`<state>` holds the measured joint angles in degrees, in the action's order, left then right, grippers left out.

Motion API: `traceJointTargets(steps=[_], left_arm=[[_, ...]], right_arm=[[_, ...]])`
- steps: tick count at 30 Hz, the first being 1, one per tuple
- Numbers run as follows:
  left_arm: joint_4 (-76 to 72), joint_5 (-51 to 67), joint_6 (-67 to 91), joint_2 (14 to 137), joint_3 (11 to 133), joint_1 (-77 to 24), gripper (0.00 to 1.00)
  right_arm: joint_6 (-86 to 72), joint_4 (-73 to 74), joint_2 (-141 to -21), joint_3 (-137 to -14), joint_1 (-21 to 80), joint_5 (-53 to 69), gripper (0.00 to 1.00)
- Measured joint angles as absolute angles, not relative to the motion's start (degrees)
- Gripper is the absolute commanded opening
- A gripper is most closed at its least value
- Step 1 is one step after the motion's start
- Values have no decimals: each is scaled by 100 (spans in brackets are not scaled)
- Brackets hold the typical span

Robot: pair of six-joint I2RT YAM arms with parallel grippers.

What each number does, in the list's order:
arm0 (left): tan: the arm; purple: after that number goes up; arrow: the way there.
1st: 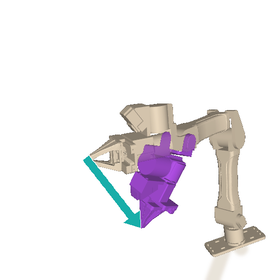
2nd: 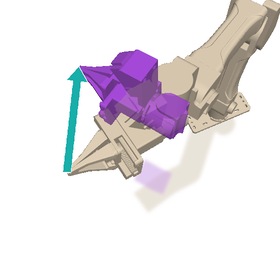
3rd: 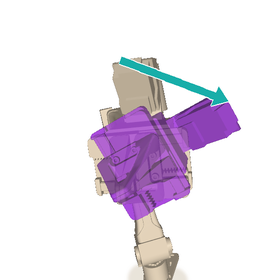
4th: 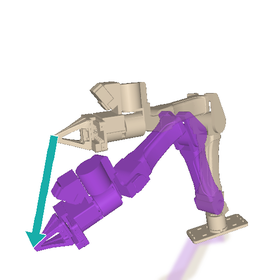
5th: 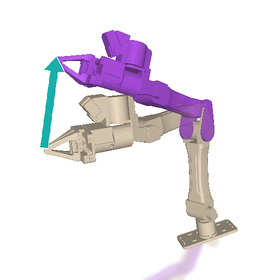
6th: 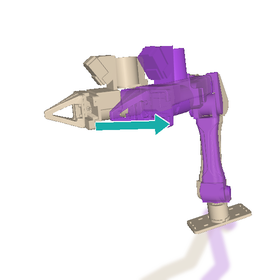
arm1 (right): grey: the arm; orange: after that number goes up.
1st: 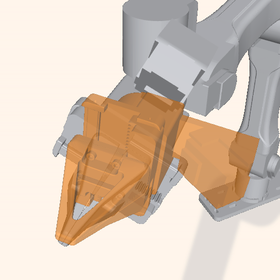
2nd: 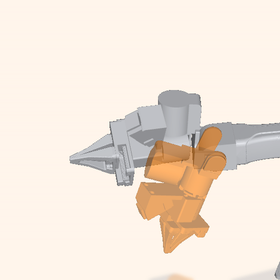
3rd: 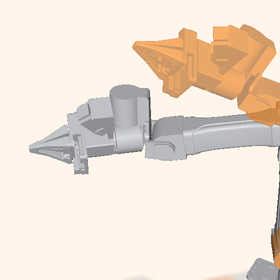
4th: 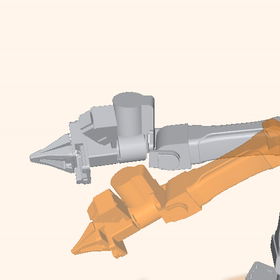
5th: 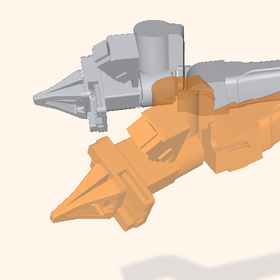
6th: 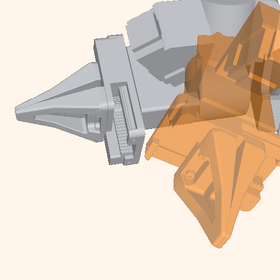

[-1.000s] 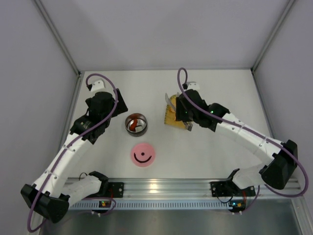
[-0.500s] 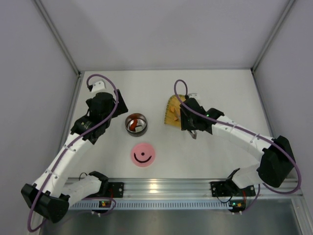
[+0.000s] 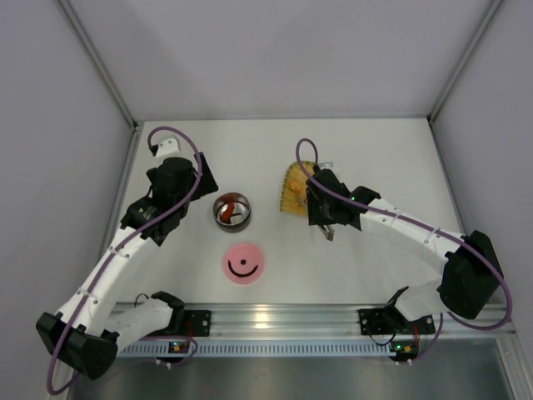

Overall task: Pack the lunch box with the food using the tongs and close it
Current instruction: Pick up the fake food from the plate.

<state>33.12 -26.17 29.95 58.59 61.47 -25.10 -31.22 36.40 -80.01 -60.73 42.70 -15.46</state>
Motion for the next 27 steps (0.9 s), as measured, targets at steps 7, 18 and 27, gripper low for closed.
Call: traceJointTargets(steps=[7,18,27], left_arm=[[3312,-2615,2995,5859,6147,-2510,99],[3310,-2598,2995,5859,6147,-2510,99],[3308,-2596,2995,5859,6147,-2510,99]], right_arm=[[-3179,3642,-8001,-6073,4303,-1540,35],[-3251,3660,-8003,-6121,4311,-1538,24],[-3256,3730,-7957,-6287,4311,-1636,20]])
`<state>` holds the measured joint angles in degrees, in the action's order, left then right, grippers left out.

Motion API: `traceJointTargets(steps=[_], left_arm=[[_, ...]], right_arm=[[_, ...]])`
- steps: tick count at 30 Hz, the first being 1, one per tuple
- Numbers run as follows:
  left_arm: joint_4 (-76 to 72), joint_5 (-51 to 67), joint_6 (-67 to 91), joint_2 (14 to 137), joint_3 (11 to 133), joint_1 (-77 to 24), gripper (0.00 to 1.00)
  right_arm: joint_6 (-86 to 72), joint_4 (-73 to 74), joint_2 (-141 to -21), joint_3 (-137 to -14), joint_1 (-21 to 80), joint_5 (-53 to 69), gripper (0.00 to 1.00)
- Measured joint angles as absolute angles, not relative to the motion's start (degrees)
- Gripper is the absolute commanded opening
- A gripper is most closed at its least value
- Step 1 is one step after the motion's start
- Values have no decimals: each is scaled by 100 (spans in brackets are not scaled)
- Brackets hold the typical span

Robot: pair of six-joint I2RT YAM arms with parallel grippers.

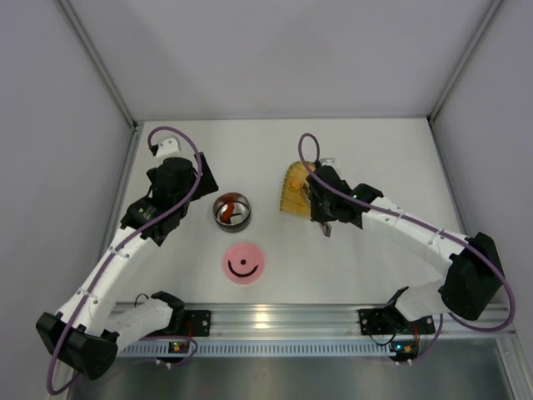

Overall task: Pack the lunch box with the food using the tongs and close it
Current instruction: Pick up the fake food from the plate, then place the fake food in the packing box.

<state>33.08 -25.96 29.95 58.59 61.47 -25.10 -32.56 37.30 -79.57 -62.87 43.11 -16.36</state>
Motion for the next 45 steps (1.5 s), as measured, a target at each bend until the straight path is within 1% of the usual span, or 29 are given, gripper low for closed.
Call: traceJointTargets(steps=[5,13,23,26,27,29,34,45], left_arm=[[3308,-2596,2995,5859,6147,-2510,99],[3308,-2596,2998,5859,6147,-2510,99],[3308,-2593,3000,5859,6147,-2510,99],[3310,-2593,2998,5859,6147,-2510,99],[3308,-2593,2998,5859,6147,-2510,99],[3308,-2593,3000,5859,6147,-2510,99],[3310,-2593,2998,5859,6147,-2510,99],[3308,-2596,2995,5859,6147,-2510,99]], right_arm=[[-3234,3905,-7850,-6622,4407,-1616,20],[-3216,3927,-7891,-7516,5336,-1629,20],[-3288,3896,-8838,-7994,6337,-1538,21],[-3315,3898,-9032,-7996,6460,-1492,25],[-3321,3898,-9072,-7999,6477,-1485,29],[-3339,3898,-9129,-8001,6484,-1485,35],[-3350,3900,-9157,-8117,6486,-1490,43],[-3315,3922,-9155,-8305,6482,-1741,46]])
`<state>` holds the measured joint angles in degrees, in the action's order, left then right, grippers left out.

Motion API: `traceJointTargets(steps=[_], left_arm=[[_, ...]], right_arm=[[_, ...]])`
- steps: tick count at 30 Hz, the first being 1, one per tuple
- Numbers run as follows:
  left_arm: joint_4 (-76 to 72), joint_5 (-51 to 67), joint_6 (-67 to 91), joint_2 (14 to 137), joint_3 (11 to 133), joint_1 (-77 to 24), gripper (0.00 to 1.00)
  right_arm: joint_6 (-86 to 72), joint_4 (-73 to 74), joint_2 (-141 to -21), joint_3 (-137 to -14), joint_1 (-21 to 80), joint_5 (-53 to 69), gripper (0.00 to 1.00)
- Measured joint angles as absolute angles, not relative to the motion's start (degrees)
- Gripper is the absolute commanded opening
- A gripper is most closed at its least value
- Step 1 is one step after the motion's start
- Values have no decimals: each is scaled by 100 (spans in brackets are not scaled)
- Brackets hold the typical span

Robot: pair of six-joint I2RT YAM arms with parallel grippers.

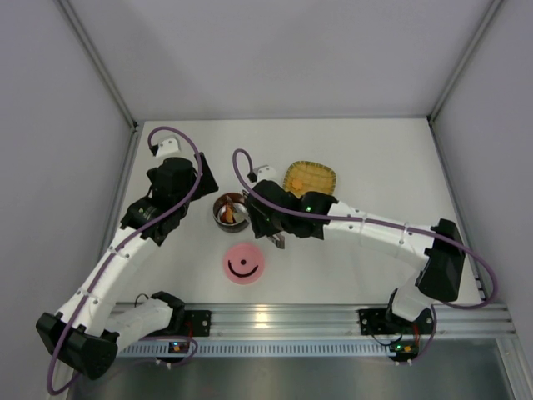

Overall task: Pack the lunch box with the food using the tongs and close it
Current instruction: Place the fake food in the packing box, then pick up the fake food from the plate.

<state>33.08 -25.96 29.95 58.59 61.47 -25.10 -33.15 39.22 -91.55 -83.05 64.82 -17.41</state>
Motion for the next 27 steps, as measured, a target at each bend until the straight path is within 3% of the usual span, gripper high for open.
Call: traceJointTargets(steps=[7,18,27], left_arm=[[3310,-2596,2995,5859,6147,-2510,99],[3308,-2593,2991,5859,6147,-2510,99],[3310,-2598,2987,5859,6147,-2510,99]], right_arm=[[-3280,4003,-8829,-8158,6099,-1938,46],[-3063,3992,-8114,-7146,4497,-2078,47],[-2965,3966,-8125,-6967,4209,-2075,49]])
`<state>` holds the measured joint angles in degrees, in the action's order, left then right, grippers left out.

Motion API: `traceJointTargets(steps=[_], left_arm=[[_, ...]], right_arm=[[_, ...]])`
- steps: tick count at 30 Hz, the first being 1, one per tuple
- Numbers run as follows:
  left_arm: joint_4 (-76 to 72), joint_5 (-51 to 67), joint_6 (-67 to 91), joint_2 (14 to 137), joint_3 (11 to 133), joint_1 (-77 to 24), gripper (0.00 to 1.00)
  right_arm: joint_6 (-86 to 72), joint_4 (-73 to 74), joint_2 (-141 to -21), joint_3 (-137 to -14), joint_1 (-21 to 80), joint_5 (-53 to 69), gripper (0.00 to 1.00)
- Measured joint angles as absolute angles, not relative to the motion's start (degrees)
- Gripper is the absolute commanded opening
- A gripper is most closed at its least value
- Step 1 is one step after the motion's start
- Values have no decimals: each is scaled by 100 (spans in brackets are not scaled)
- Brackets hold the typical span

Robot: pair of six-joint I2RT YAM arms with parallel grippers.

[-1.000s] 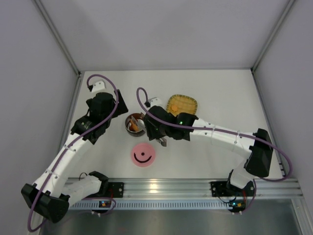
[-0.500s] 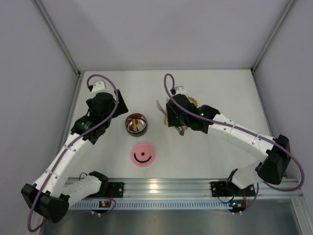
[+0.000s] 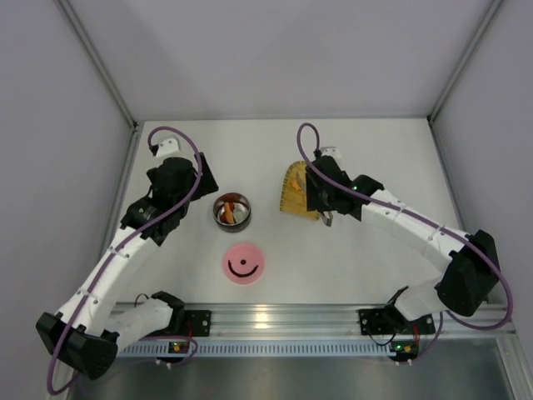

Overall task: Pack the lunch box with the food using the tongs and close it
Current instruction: Pick up the fake food from the plate.

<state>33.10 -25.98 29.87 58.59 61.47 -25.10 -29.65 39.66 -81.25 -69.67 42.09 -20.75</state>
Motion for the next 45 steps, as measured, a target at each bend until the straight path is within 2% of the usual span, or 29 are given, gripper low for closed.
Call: traceJointTargets(steps=[9,29,39,45], left_arm=[[3306,-2582,2989,5859,6139,-2510,99],[3306,-2576,2989,5859,6136,-2510,99],[3306,-2576,2989,5859,6136,-2510,99],[3306,-2576,2989,5859,6136,-2510,99]], right_arm=[[-3013,3964,-7979,-6184,4209,-2012,51],[-3065,3876,-7959,-6036,4209,-1863,47],[-3063,3876,-7959,-6029,4206,-1813,35],[-3065,3887,-7957,-6031,4209,-1820,32]])
